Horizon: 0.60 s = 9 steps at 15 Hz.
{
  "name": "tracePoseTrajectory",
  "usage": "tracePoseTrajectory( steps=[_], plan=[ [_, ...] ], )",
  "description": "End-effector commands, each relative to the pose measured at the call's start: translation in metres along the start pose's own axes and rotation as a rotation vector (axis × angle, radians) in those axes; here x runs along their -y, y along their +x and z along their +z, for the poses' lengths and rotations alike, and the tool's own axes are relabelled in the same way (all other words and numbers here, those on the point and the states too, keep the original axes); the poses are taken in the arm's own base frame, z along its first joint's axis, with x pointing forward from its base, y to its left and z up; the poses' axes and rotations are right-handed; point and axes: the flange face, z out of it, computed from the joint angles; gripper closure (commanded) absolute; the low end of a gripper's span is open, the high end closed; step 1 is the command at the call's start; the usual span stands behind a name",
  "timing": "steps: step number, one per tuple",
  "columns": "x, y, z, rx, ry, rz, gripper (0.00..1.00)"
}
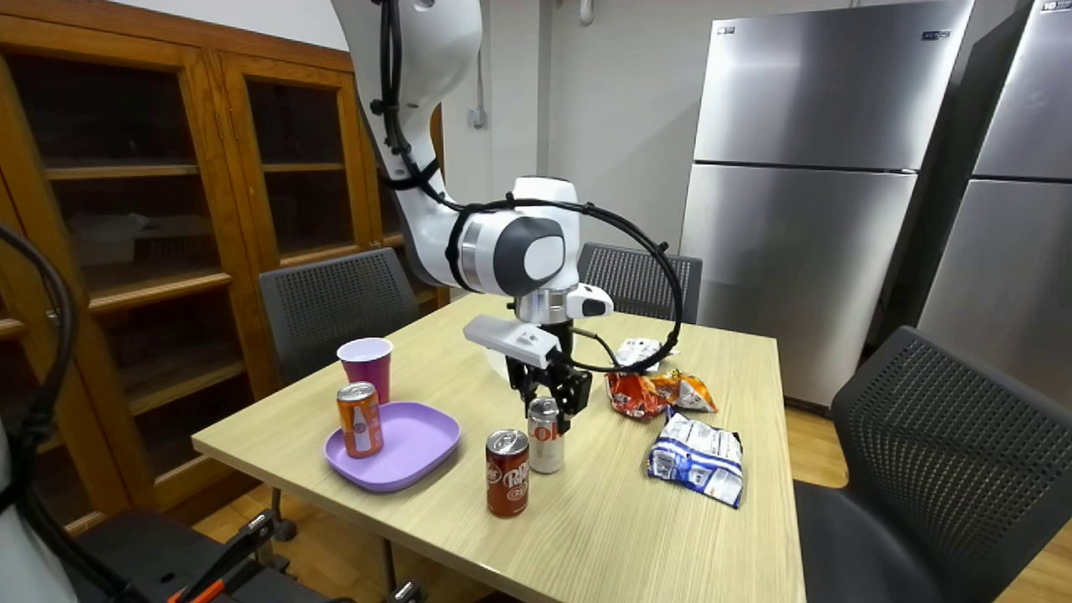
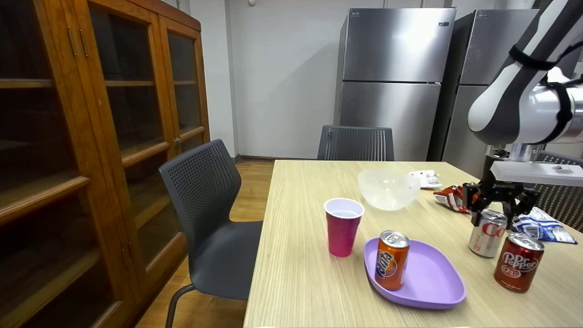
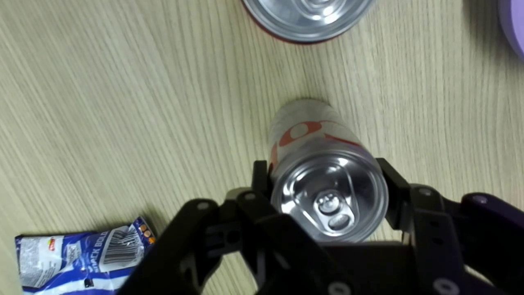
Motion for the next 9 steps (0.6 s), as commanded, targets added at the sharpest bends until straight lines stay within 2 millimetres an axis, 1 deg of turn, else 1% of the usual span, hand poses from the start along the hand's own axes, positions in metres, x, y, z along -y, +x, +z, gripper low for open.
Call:
tracePoseTrajectory(
  steps=[1, 3, 9],
  plan=[
    [0.001, 0.003, -0.01, -0.018, 0.018, -0.013, 0.62],
    [0.005, 0.001, -0.016, -0.03, 0.019, -0.024, 0.62],
    [0.029, -0.004, -0.037, -0.084, 0.021, -0.073, 0.62]
  ],
)
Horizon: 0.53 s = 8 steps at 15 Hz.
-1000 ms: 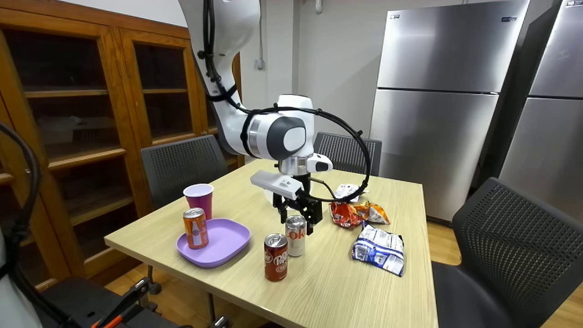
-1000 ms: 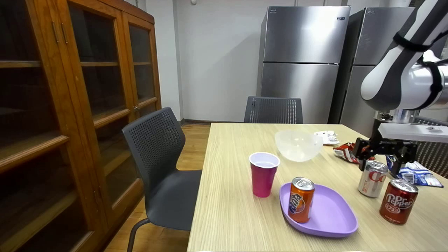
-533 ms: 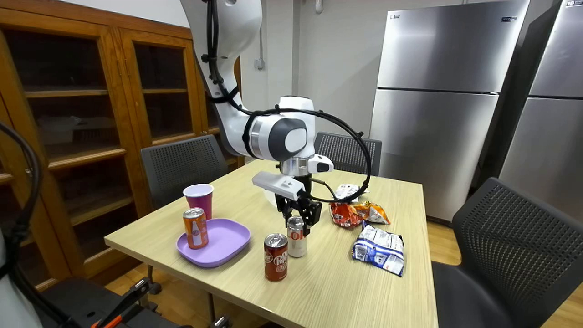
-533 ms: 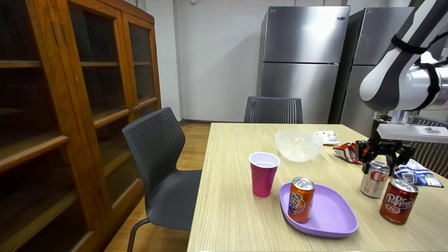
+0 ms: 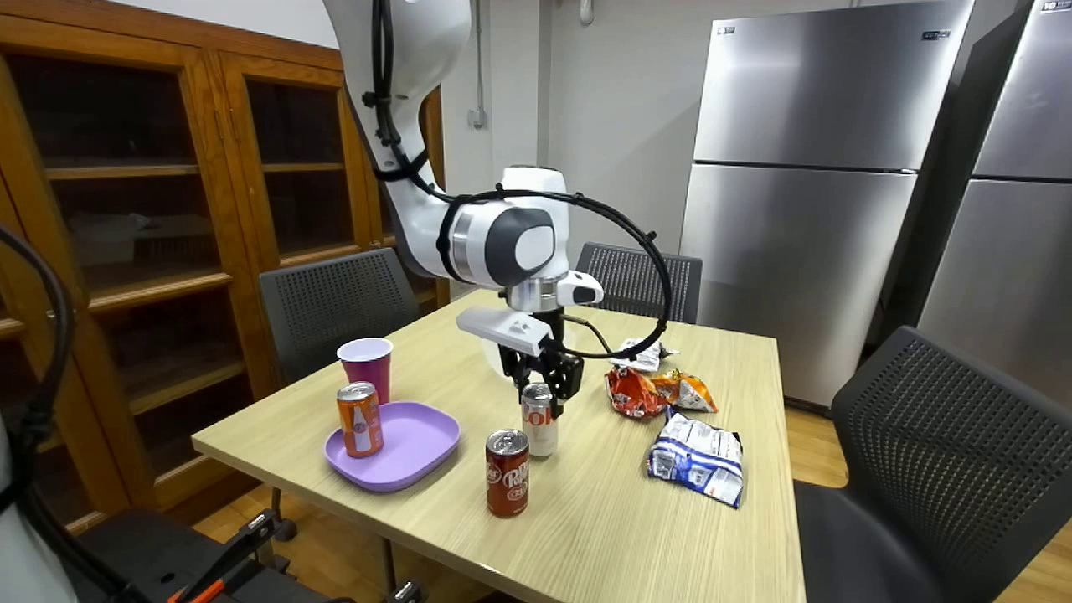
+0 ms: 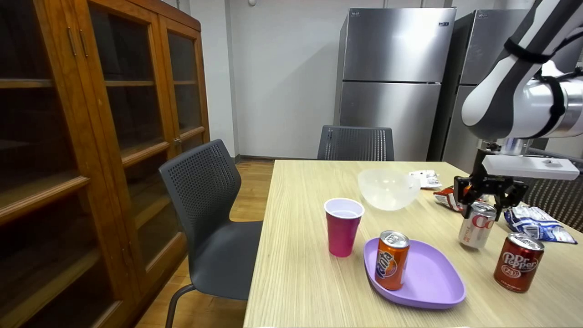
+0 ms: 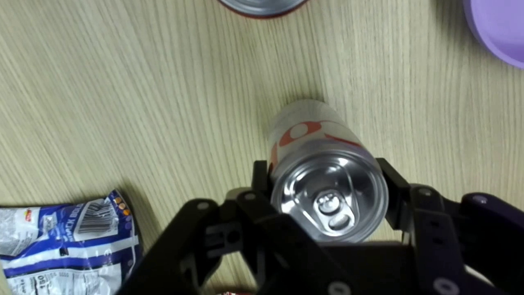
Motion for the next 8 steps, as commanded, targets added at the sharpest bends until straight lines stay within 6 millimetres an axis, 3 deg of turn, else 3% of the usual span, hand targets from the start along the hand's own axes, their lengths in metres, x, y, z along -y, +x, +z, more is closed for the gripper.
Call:
tracePoseTrajectory(
  steps=[1, 8],
  plan=[
    [0.016, -0.009, -0.027, -0.049, 0.011, -0.049, 0.62],
    [0.071, -0.04, -0.052, -0.092, 0.032, -0.156, 0.62]
  ],
)
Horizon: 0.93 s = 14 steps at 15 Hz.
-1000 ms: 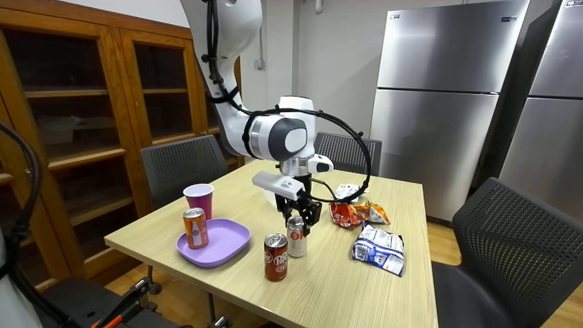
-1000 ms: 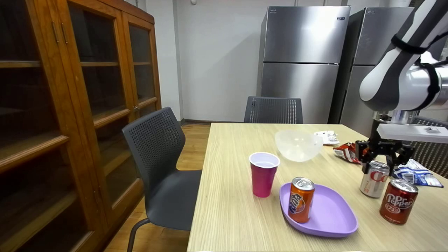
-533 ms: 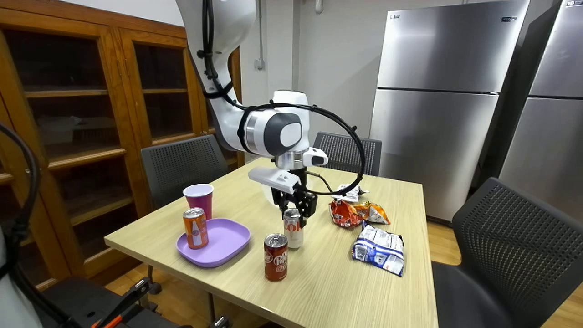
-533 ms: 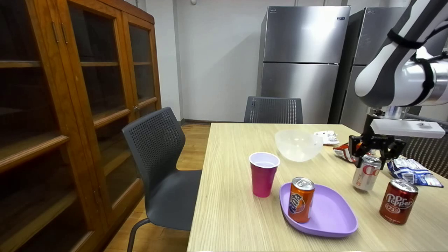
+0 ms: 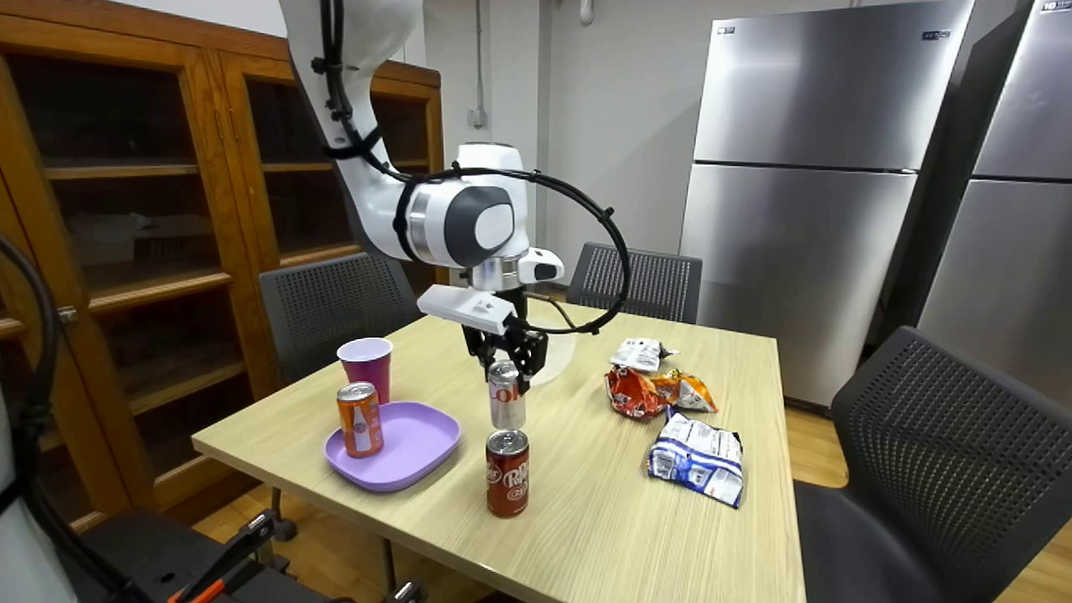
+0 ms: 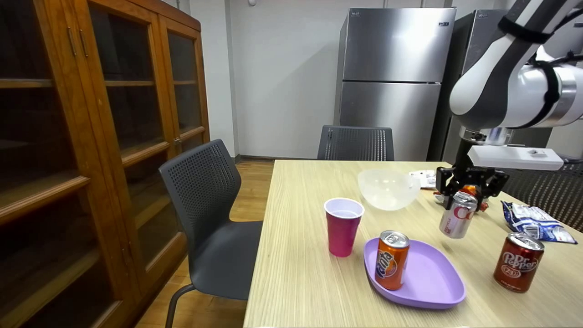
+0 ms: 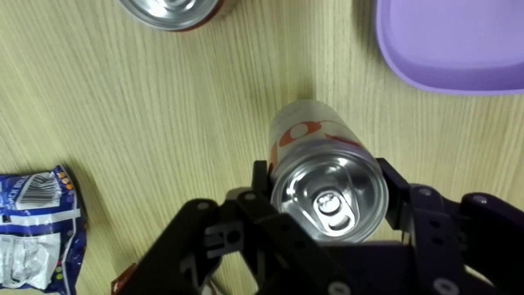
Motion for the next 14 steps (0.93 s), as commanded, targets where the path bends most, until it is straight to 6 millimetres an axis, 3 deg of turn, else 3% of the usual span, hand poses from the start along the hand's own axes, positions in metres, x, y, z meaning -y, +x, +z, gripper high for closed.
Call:
tracePoseTrajectory(
  steps=[1, 7, 14],
  plan=[
    [0.034, -0.024, -0.028, -0.045, 0.012, -0.077, 0.62],
    [0.085, -0.05, -0.043, -0.06, 0.031, -0.174, 0.62],
    [0.12, -0.062, -0.034, -0.035, 0.049, -0.243, 0.62]
  ],
)
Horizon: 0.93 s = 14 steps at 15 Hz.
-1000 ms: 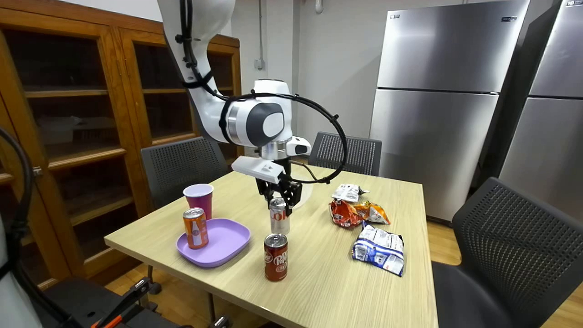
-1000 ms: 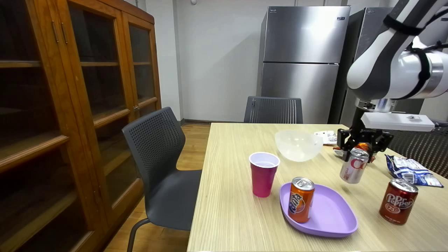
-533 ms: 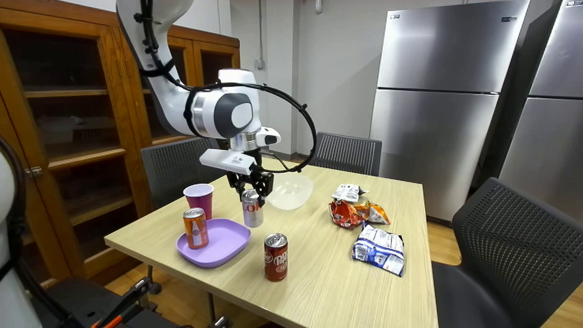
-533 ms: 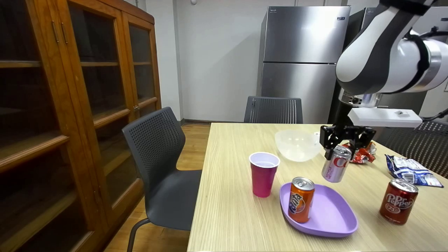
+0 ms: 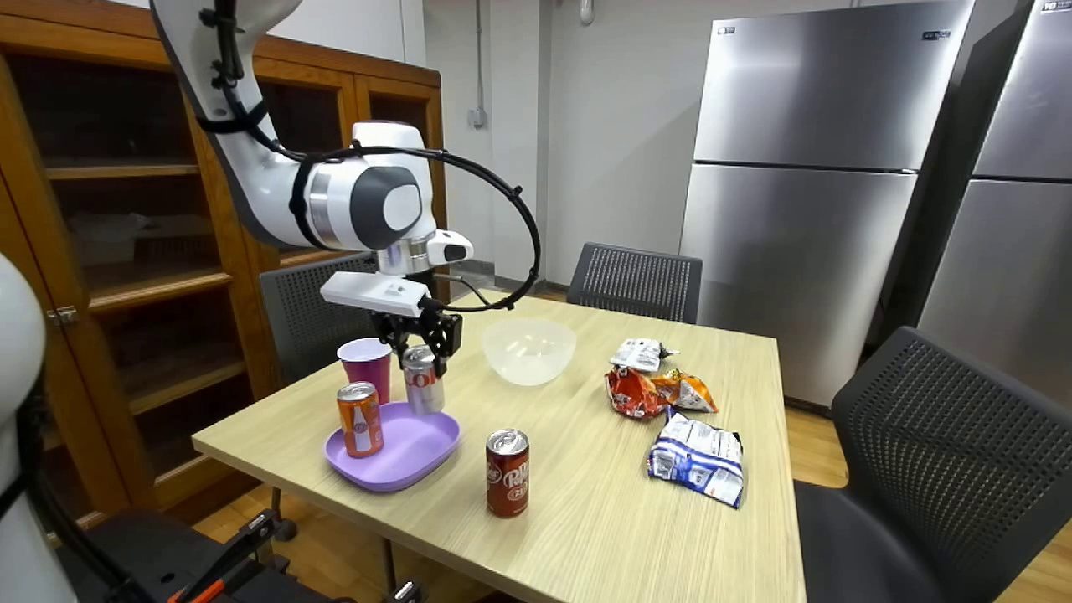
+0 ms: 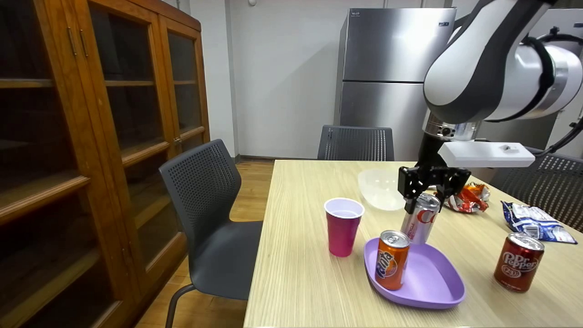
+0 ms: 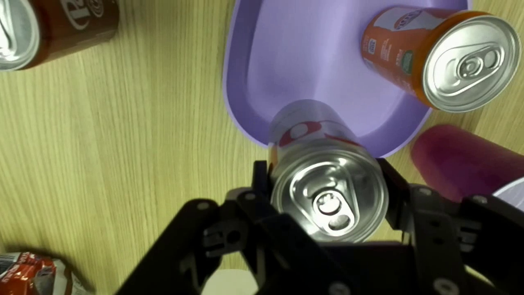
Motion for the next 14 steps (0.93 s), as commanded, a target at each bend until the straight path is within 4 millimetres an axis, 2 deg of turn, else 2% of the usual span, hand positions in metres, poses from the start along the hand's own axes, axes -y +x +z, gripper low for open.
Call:
tracePoseTrajectory(
  steps=[1, 5, 14],
  plan=[
    [0.014, -0.003, -0.003, -0.009, 0.004, -0.018, 0.62],
    [0.021, -0.003, 0.007, 0.013, 0.005, -0.043, 0.62],
    [0.02, -0.005, 0.029, 0.062, 0.001, -0.055, 0.62]
  ],
)
